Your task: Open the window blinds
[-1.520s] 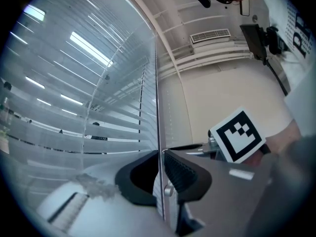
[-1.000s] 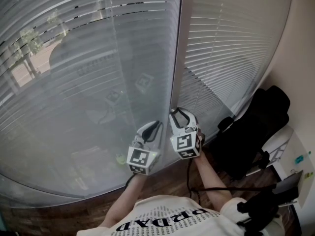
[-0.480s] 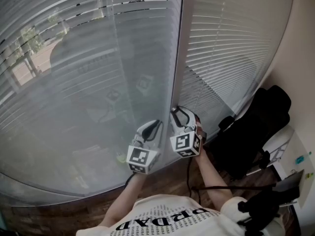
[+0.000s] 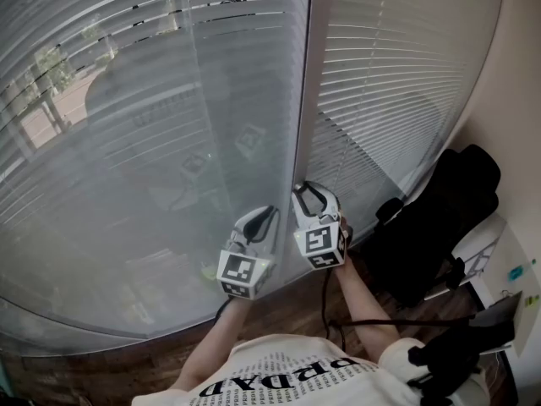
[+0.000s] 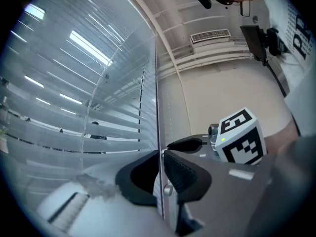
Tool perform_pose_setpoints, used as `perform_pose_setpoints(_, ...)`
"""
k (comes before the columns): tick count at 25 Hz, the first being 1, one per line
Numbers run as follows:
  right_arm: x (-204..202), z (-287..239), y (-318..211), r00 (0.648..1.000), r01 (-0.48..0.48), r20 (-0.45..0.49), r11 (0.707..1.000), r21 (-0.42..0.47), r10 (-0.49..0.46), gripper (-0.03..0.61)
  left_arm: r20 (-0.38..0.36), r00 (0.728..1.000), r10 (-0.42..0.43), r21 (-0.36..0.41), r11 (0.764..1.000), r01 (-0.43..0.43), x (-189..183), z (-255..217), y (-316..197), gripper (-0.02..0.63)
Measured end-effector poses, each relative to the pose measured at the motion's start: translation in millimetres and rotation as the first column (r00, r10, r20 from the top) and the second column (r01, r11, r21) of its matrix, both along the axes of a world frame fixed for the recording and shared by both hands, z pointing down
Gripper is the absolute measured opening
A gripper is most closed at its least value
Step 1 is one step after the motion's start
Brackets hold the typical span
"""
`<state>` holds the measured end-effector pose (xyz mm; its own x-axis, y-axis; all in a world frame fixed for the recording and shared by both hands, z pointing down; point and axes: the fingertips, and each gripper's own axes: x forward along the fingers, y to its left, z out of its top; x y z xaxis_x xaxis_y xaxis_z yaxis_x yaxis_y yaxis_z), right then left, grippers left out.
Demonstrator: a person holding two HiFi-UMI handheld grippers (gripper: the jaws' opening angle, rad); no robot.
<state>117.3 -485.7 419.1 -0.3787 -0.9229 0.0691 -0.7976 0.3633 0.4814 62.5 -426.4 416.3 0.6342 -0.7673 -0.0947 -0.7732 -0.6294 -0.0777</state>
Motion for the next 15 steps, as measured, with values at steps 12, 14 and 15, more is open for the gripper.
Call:
perform_pose_setpoints(12, 4.4, 3.0, -0.2, 0.975, 0.015, 0.223, 0.996, -0.085, 0.005, 0.133, 0.001, 1.0, -0.003, 0.005, 1.0, 0.003, -2.3, 2.0, 4.2, 0.026)
perform_pose_setpoints(14, 4.6, 3.1, -0.1, 0.972, 0.015, 0.235, 0.996, -0.088, 0.006, 0.133, -0.001, 1.0, -0.003, 0.006, 1.0, 0.003, -3.0, 2.1, 5.1, 0.026)
perform_pose_setpoints(15, 4.9, 2.9, -0.5, 0.969, 0.016, 0.248, 0.996, -0.092, 0.007, 0.133, -0.001, 1.0, -0.004, 0.005, 1.0, 0.004, -3.2, 1.9, 5.1, 0.026)
